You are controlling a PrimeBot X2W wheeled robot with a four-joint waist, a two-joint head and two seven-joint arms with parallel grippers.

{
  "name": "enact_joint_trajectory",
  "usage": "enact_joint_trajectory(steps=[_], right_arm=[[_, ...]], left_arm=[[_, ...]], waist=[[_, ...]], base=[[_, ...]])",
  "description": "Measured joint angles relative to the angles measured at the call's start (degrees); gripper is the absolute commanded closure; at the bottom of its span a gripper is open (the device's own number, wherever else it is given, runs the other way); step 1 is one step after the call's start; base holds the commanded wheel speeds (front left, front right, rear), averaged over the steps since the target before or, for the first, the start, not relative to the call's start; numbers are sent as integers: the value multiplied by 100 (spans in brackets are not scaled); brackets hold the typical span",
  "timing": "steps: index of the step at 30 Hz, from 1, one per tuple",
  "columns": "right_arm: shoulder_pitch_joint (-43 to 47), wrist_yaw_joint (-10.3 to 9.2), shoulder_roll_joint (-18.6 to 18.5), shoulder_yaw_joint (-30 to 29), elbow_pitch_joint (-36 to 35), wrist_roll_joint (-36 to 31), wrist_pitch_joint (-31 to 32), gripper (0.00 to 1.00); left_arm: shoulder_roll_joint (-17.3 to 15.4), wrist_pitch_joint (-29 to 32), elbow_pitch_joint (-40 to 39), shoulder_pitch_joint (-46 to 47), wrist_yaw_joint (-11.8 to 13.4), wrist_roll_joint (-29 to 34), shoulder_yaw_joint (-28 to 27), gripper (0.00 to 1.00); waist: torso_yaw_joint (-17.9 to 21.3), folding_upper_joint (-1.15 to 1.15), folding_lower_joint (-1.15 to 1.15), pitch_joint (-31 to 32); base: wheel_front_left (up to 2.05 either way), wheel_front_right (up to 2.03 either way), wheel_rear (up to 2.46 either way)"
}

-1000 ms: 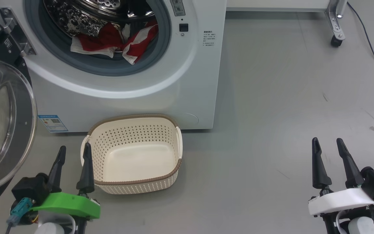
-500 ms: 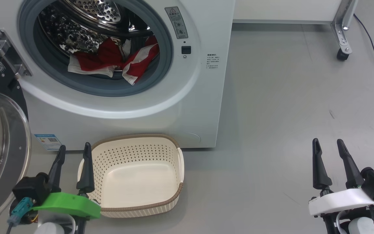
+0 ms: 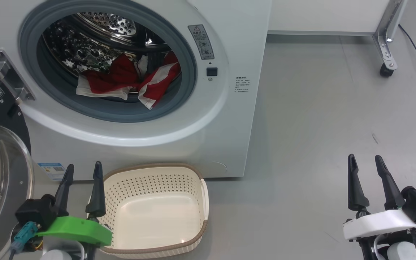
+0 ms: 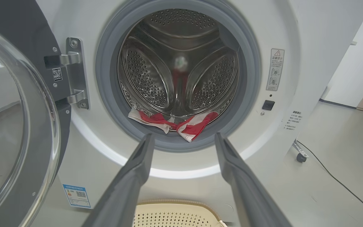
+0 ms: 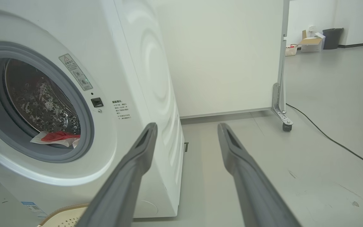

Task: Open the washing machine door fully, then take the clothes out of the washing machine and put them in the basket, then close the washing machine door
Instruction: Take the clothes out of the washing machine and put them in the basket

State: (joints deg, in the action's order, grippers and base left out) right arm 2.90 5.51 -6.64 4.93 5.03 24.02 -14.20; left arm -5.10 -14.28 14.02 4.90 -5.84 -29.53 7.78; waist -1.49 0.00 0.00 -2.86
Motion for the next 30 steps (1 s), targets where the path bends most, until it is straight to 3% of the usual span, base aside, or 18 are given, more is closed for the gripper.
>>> enact_joint_trajectory(steps=[30], right_arm=[[1, 46, 40, -10, 15, 0, 0, 0]], left_arm=[[-18, 0, 1, -21, 0, 108, 144, 0]], waist=[[28, 0, 0, 2]], base=[[3, -11, 8]])
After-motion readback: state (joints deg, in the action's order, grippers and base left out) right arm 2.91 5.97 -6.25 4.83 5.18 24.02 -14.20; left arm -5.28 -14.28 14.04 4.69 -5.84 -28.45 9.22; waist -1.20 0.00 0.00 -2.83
